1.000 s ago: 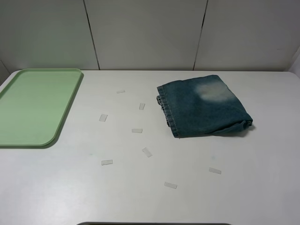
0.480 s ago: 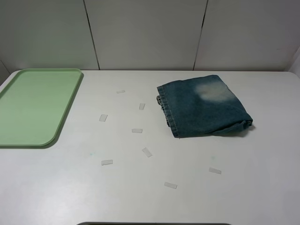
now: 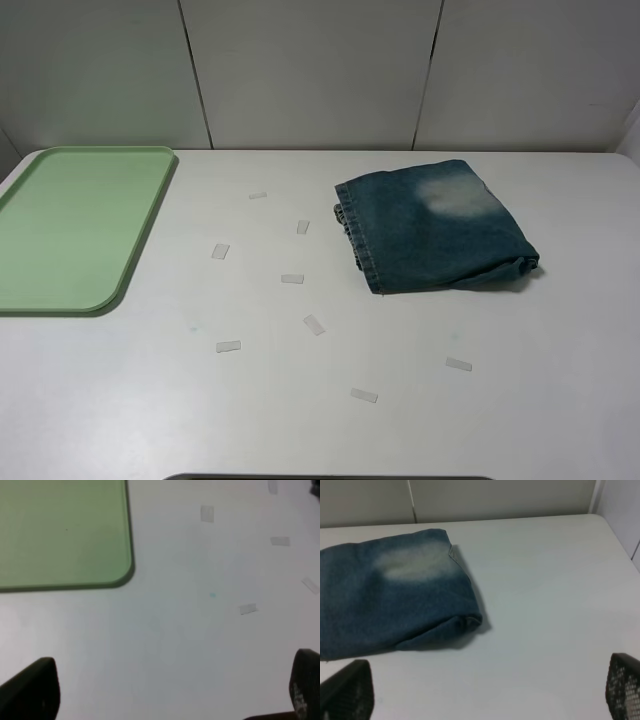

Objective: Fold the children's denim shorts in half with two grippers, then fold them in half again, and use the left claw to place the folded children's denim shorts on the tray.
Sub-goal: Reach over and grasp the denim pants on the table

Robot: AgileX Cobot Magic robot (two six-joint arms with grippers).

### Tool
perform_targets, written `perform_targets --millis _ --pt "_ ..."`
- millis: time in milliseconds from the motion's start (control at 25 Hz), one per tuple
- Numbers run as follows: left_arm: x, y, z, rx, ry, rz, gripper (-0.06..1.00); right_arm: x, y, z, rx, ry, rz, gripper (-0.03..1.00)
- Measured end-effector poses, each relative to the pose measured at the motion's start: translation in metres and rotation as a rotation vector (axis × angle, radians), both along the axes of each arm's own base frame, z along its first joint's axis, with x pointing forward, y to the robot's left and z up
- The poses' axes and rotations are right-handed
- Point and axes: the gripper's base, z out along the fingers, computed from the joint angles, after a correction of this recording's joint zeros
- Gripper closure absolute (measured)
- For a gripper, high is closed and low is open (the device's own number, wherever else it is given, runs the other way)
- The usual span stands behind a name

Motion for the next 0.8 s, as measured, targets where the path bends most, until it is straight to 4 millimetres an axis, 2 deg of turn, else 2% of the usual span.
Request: perform_targets --millis 40,80,160,280,320,400,600,800 --pt "0.01 0.0 0.005 -0.001 0.024 -0.004 0.04 0.0 0.0 0.0 0.0 0.0 0.0 0.27" --pt "0.01 0.0 0.005 -0.001 0.024 -0.004 0.04 0.0 0.0 0.0 0.0 0.0 0.0 0.27" --pt "0.029 -0.002 0.016 -0.007 0.055 -0.009 0.04 0.0 0.0 0.0 0.0 0.0 0.0 0.27" --pt "0.064 -0.007 0.024 -0.007 0.132 -0.037 0.04 0.0 0.0 0.0 0.0 0.0 0.0 0.27" --pt "0.087 -0.011 0.024 -0.004 0.174 -0.053 0.04 0.0 0.0 0.0 0.0 0.0 0.0 0.27" --pt "0.11 -0.016 0.023 0.0 0.208 -0.07 0.04 0.0 0.0 0.0 0.0 0.0 0.0 0.27" --pt "0.167 -0.042 -0.002 0.013 0.294 -0.14 0.04 0.0 0.0 0.0 0.0 0.0 0.0 0.27" --pt "0.203 -0.093 -0.037 0.016 0.352 -0.228 0.04 0.0 0.0 0.0 0.001 0.0 0.001 0.27"
